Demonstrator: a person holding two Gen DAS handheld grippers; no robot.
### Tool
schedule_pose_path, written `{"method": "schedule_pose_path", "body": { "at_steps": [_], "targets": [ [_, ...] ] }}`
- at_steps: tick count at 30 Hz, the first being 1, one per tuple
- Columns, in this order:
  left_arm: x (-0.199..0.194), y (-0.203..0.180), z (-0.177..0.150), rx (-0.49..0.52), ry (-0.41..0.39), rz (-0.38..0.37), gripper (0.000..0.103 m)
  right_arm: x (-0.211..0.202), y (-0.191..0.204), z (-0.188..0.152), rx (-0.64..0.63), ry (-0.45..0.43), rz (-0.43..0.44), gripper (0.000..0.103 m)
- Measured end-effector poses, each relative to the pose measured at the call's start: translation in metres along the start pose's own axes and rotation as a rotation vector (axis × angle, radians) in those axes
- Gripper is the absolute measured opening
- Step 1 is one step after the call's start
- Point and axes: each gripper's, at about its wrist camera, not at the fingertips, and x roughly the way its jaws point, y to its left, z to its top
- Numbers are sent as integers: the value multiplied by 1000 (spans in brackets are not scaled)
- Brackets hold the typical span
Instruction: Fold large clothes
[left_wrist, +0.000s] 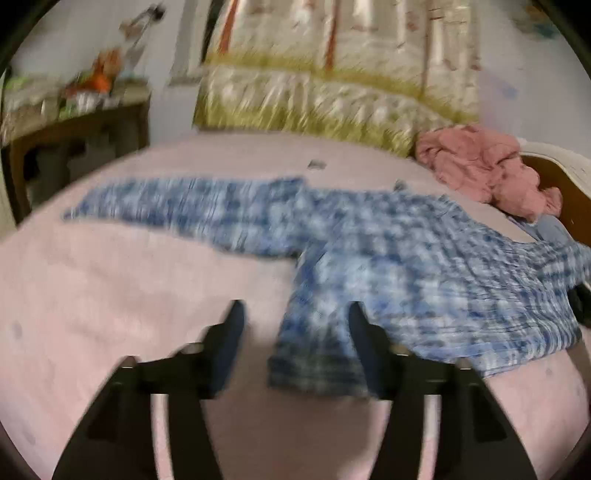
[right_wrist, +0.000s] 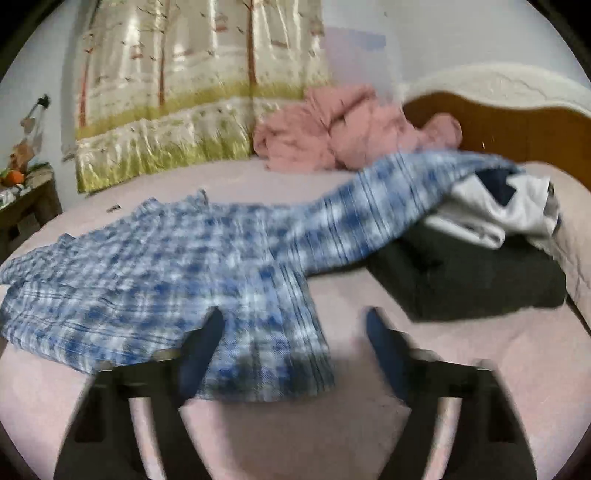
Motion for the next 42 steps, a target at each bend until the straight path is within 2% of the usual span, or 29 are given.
{"method": "schedule_pose_path", "body": {
  "at_steps": [2, 4, 5, 6, 7, 9, 11, 12, 14, 17, 19, 22, 26, 28, 29, 30, 31, 32, 33, 35, 40, 42],
  "targets": [
    [-9, -12, 1, 45, -47, -25, 78, -5, 2, 2, -5, -23, 23, 83],
    [-17, -26, 1, 104, -71, -83, 87, -7, 7, 2, -27, -14, 77, 87],
    [-16, -32, 1, 131, -42, -129, 100, -3, 11, 1, -38, 19, 123, 89],
    [-13, -36, -1, 131, 16, -190, 101, 5, 16, -1, -41, 105, 230, 89],
    [-7, -37, -3, 96, 80, -262, 101, 12, 18, -4, -14, 175, 321, 89],
    [9, -32, -9, -68, 226, -411, 100, 27, 22, -19, 150, 329, 522, 89],
    [21, -27, -22, -197, 319, -519, 100, 32, 31, -32, 218, 412, 597, 89],
    [25, -26, -29, -225, 351, -514, 100, 30, 39, -38, 218, 428, 581, 89],
    [31, -26, -41, -264, 377, -457, 98, 25, 51, -40, 197, 405, 497, 89],
    [36, -33, -39, -317, 354, -387, 101, 35, 60, -42, 266, 409, 415, 89],
    [44, -36, -37, -350, 312, -331, 101, 48, 69, -39, 251, 399, 355, 89],
    [58, -52, -30, -279, 284, -265, 102, 63, 73, -33, 258, 370, 305, 89],
    [75, -37, -21, -380, 231, -304, 102, 82, 65, -25, 306, 320, 306, 89],
    [80, -32, -20, -398, 211, -309, 101, 91, 57, -22, 340, 310, 290, 83],
    [81, -34, -18, -384, 200, -287, 96, 91, 55, -21, 342, 300, 262, 67],
    [80, -38, -19, -367, 192, -254, 76, 93, 54, -22, 344, 298, 214, 47],
    [80, -39, -19, -356, 182, -208, 54, 95, 50, -23, 360, 303, 168, 36],
    [79, -37, -21, -366, 177, -187, 3, 94, 46, -24, 382, 301, 158, 17],
    [78, -32, -23, -394, 176, -234, 3, 93, 40, -26, 408, 299, 180, 7],
    [67, -27, -25, -406, 170, -233, 3, 88, 32, -28, 432, 299, 220, 5],
    [10, -45, -26, -229, 123, -188, 3, 31, 35, -27, 294, 238, 170, 4],
    [-21, -47, -37, -190, 120, -200, 3, 4, 32, -34, 251, 230, 158, 4]
  ]
}}
